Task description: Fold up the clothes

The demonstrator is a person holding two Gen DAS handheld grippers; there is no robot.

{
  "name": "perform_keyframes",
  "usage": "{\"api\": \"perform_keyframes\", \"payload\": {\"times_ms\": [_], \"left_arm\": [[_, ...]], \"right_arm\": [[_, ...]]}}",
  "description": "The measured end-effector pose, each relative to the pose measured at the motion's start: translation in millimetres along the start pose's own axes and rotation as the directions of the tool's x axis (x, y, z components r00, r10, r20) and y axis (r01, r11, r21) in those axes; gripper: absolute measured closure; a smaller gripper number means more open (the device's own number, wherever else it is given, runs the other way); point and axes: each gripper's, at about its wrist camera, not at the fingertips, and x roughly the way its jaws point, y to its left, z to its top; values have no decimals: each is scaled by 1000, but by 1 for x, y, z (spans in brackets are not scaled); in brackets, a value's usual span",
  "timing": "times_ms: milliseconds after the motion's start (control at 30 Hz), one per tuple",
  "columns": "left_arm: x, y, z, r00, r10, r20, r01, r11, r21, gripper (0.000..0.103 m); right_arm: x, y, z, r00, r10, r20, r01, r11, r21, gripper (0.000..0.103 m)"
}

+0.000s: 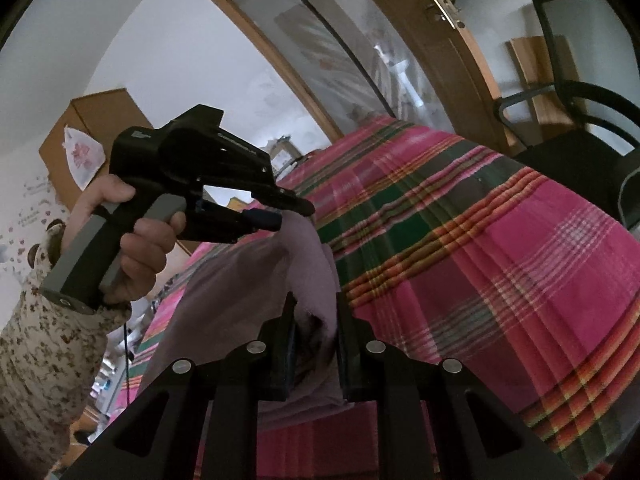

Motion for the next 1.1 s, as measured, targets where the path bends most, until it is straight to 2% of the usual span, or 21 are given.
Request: {"api": "perform_keyframes", "payload": {"times_ms": [67, 233, 400, 533, 700, 833, 900, 967, 1100], "left_arm": [[0, 0, 1, 1000, -19, 3, 19, 1000, -1, 84], [-15, 3, 3, 992, -128, 14, 127, 991, 48, 84], [-51, 13, -2, 972, -206, 115, 197, 977, 87, 84], [-69, 28, -13, 971, -184, 152, 169, 980, 110, 84], [-83, 61, -41, 972, -171, 163, 155, 982, 106, 84], [-95, 79, -69, 968, -152, 202, 130, 985, 117, 84], [-100, 88, -82, 963, -153, 222, 128, 984, 123, 84], [-103, 97, -95, 957, -155, 246, 129, 984, 120, 83], [-93, 112, -116, 958, -174, 229, 154, 983, 103, 82]], "right_arm": [[-1, 0, -1, 1000, -1, 0, 1, 1000, -2, 86], [2, -7, -6, 1000, -8, -8, 8, 1000, 22, 86], [2, -9, -7, 1000, -17, -14, 17, 1000, 20, 85], [0, -9, -9, 999, -37, -12, 37, 999, 9, 81], [-7, -8, -7, 993, -117, 5, 117, 993, -21, 77], [-19, 4, -2, 978, -194, 71, 199, 977, -77, 77], [-22, 17, -1, 972, -206, 115, 222, 965, -142, 76], [-20, 34, -2, 975, -184, 126, 209, 950, -231, 70], [-3, 57, -7, 989, -128, 75, 147, 929, -341, 69]]}}
